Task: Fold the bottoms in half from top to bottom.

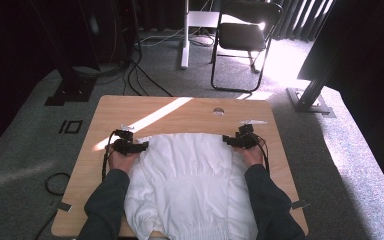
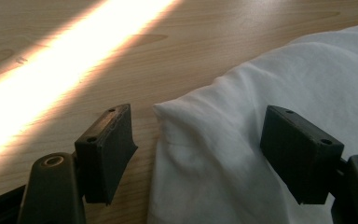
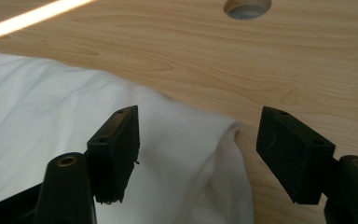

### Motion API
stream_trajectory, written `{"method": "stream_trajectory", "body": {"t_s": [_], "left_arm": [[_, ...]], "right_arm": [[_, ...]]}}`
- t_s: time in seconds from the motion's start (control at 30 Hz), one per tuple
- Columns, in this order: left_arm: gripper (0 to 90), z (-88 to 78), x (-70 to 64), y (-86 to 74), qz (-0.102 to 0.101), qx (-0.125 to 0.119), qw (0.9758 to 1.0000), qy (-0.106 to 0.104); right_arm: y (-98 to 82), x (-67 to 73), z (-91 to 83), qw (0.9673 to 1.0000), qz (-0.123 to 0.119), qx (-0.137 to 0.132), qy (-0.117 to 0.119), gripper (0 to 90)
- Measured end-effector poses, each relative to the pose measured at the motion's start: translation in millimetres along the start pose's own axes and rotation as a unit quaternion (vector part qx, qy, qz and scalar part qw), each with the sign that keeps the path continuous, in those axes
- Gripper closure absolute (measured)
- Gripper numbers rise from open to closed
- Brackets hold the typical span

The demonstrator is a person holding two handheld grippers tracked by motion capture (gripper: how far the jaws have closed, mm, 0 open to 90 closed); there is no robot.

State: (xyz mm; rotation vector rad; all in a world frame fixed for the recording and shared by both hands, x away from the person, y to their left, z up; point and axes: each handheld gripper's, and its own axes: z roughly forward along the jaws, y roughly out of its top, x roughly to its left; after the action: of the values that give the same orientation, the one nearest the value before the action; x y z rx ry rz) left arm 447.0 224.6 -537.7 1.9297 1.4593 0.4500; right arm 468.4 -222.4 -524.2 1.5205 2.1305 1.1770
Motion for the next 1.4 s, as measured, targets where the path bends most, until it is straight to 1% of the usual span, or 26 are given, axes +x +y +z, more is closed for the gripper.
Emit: {"method": "stream_trajectory", "body": {"t_s": [0.03, 0.07, 0.1, 0.2, 0.3, 0.33, 0.37, 0.4, 0.43, 0.47, 0.5, 0.53, 0.57, 0.63, 0.67, 0.73, 0.77, 0.83, 0.9, 1.0, 1.07, 1.1, 1.2, 1.27, 1.33, 1.4], "left_arm": [[26.4, 0.0, 0.0, 0.0, 0.000, 0.000, 1.0000, 0.000], [26.4, 0.0, 0.0, 0.0, 0.000, 0.000, 1.0000, 0.000], [26.4, 4.1, 0.5, 0.1, 0.002, 0.009, 1.0000, 0.000], [26.2, 6.0, 1.5, 0.1, 0.004, 0.010, 0.9999, -0.002], [27.7, 6.5, -0.6, 2.2, 0.014, 0.016, 0.9998, -0.003], [34.2, 6.3, -1.5, 2.4, 0.017, 0.017, 0.9997, -0.009], [38.8, 6.1, -2.6, 2.6, 0.021, 0.018, 0.9995, -0.014], [46.8, 6.0, -3.6, 2.8, 0.023, 0.019, 0.9994, -0.018], [52.7, 5.7, -5.4, 4.1, 0.029, 0.027, 0.9989, -0.024], [65.4, 5.9, -6.0, 5.0, 0.031, 0.032, 0.9986, -0.030], [72.8, 6.3, -6.5, 6.8, 0.030, 0.037, 0.9980, -0.043], [79.5, 5.9, -7.2, 8.4, 0.034, 0.038, 0.9978, -0.042], [81.2, 4.9, -8.8, 11.5, 0.042, 0.037, 0.9978, -0.036], [82.6, 3.4, -10.2, 14.0, 0.046, 0.032, 0.9979, -0.033], [82.6, -4.1, -6.7, 22.1, 0.033, 0.004, 0.9987, -0.039], [82.9, -10.5, -2.0, 32.2, 0.025, -0.010, 0.9985, -0.047], [83.0, -14.6, -0.9, 38.1, 0.024, -0.021, 0.9982, -0.051], [83.0, -24.4, -0.7, 51.9, 0.022, -0.046, 0.9972, -0.055], [83.0, -35.5, -2.1, 67.4, 0.021, -0.072, 0.9955, -0.058], [83.0, -51.2, -4.6, 87.5, 0.024, -0.107, 0.9917, -0.067], [83.0, -59.8, -6.4, 94.6, 0.029, -0.126, 0.9888, -0.074], [83.0, -63.1, -7.9, 95.6, 0.034, -0.131, 0.9878, -0.076], [82.9, -69.3, -12.2, 89.8, 0.053, -0.132, 0.9864, -0.082], [82.8, -75.7, -13.5, 81.3, 0.058, -0.138, 0.9839, -0.097], [82.8, -86.1, -15.4, 69.8, 0.063, -0.152, 0.9801, -0.110], [82.7, -99.3, -17.1, 56.6, 0.069, -0.163, 0.9765, -0.123]], "right_arm": [[0.0, 0.0, 0.0, 1.0000, 0.000, 0.000, 0.000, 28.6], [-0.4, -1.1, 5.6, 1.0000, 0.001, 0.009, -0.003, 28.5], [-2.1, -1.6, 15.3, 0.9997, -0.007, 0.021, -0.013, 28.1], [-3.0, -1.5, 21.0, 0.9994, -0.012, 0.027, -0.019, 28.6], [-3.7, 1.2, 26.8, 0.9985, -0.021, 0.041, -0.030, 33.9], [-5.6, 3.6, 30.4, 0.9977, -0.021, 0.054, -0.036, 39.0], [-6.1, 5.2, 30.7, 0.9979, -0.026, 0.051, -0.032, 43.7], [-6.2, 6.5, 30.9, 0.9980, -0.029, 0.052, -0.024, 49.7], [-6.1, 7.2, 31.0, 0.9978, -0.032, 0.053, -0.022, 56.7], [-4.9, 7.6, 30.5, 0.9976, -0.026, 0.062, -0.010, 70.9], [-4.3, 7.2, 30.5, 0.9976, -0.020, 0.066, -0.007, 76.5], [-3.3, 5.9, 29.8, 0.9977, -0.011, 0.067, -0.001, 82.1], [-2.5, 4.8, 29.0, 0.9979, -0.009, 0.064, 0.002, 83.3], [-1.3, 4.0, 27.5, 0.9982, -0.005, 0.059, 0.003, 83.9], [-0.1, 3.3, 26.1, 0.9985, -0.007, 0.055, 0.001, 84.1], [10.2, -0.2, 15.1, 0.9995, -0.010, 0.029, -0.001, 84.2], [15.0, -1.0, 10.7, 0.9998, -0.008, 0.019, 0.002, 84.2], [25.6, -2.2, 1.0, 0.9998, -0.016, -0.005, 0.005, 84.1], [37.8, -2.7, -9.5, 0.9994, -0.019, -0.029, 0.007, 84.1], [56.7, -2.9, -28.5, 0.9967, -0.022, -0.078, 0.009, 84.1], [65.7, -2.7, -40.8, 0.9936, -0.018, -0.111, 0.012, 84.1], [67.8, -2.0, -44.7, 0.9929, -0.022, -0.116, 0.014, 84.0], [65.0, -0.2, -51.3, 0.9934, -0.045, -0.104, 0.017, 83.8], [57.4, 0.0, -58.4, 0.9920, -0.052, -0.111, 0.028, 83.7], [50.4, 1.1, -67.6, 0.9903, -0.056, -0.120, 0.041, 83.8], [41.4, 3.6, -81.1, 0.9876, -0.066, -0.131, 0.055, 83.8]]}}
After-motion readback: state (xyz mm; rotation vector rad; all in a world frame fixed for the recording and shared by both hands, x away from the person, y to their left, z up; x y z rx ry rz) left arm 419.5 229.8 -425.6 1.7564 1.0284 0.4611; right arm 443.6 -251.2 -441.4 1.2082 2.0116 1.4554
